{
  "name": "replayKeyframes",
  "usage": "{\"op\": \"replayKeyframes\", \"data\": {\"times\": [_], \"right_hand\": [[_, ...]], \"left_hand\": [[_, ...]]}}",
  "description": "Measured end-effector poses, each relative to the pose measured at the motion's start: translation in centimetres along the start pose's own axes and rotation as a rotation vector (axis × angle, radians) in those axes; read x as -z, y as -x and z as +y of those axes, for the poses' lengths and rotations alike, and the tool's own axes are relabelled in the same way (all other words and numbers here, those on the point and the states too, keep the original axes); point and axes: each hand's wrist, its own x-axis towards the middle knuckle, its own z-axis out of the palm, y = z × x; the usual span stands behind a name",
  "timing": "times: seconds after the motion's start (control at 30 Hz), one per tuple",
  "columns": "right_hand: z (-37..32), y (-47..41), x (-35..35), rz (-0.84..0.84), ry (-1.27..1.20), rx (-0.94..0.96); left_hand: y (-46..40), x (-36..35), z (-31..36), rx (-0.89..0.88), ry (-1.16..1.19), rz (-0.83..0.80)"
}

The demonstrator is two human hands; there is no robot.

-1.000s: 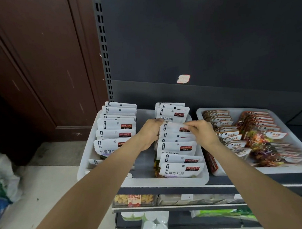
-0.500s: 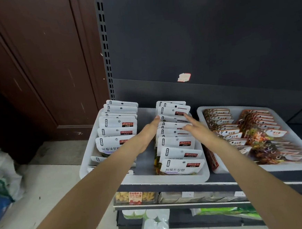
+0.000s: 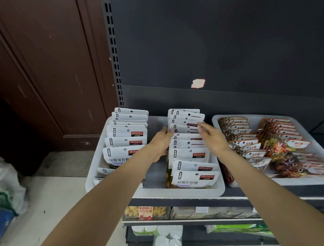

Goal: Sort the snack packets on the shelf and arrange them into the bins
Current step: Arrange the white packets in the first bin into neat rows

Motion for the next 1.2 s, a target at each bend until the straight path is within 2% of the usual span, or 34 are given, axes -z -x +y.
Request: {"op": "replayKeyframes", "data": {"times": [0.1, 0.2, 0.3, 0.5, 0.63, 0.7, 0.8, 0.97, 1.03, 1.1, 1.2], "right_hand": [[-0.2, 0.1, 0.4, 0.035, 0.069, 0.024], [-0.2, 0.2, 0.9, -0.039, 0.025, 0.026], [0.3, -0.1, 1.3, -0.038, -0.015, -0.022], [1.1, -2.8, 1.0, -0.027, -0.177, -0.164], [0.8, -5.0, 0.4, -0.085, -0.230, -0.216], [0.5, -5.5, 0.0, -0.094, -0.264, -0.186], [0.4, -4.5, -0.3, -0.025, -0.326, -0.040], [1.7, -1.9, -0.1, 0.064, -0.285, 0.166], [2.5, -1.4, -0.1, 0.028, -0.199, 0.171], [2.9, -1.3, 0.0, -0.030, -0.122, 0.145], [2.3, -1.9, 0.3, -0.054, -0.076, 0.076]], "left_hand": [[-0.2, 0.1, 0.0, 0.002, -0.058, -0.021], [0.1, 0.2, 0.1, 0.028, -0.041, -0.041], [-0.2, 0.2, 0.1, 0.015, -0.098, 0.032], [-2.5, -0.3, 1.7, 0.018, 0.036, 0.173], [-4.1, -1.0, 2.5, 0.035, 0.142, 0.125], [-4.4, -1.3, 2.3, 0.008, 0.153, 0.106], [-3.9, -1.3, 1.4, -0.142, 0.183, 0.085], [-1.3, -0.9, -0.7, -0.294, 0.183, 0.074], [-0.6, -0.9, -1.2, -0.275, 0.043, 0.054], [-0.5, -0.9, -1.2, -0.193, -0.097, 0.115], [-1.2, -0.7, -0.5, -0.092, -0.023, 0.142]]}}
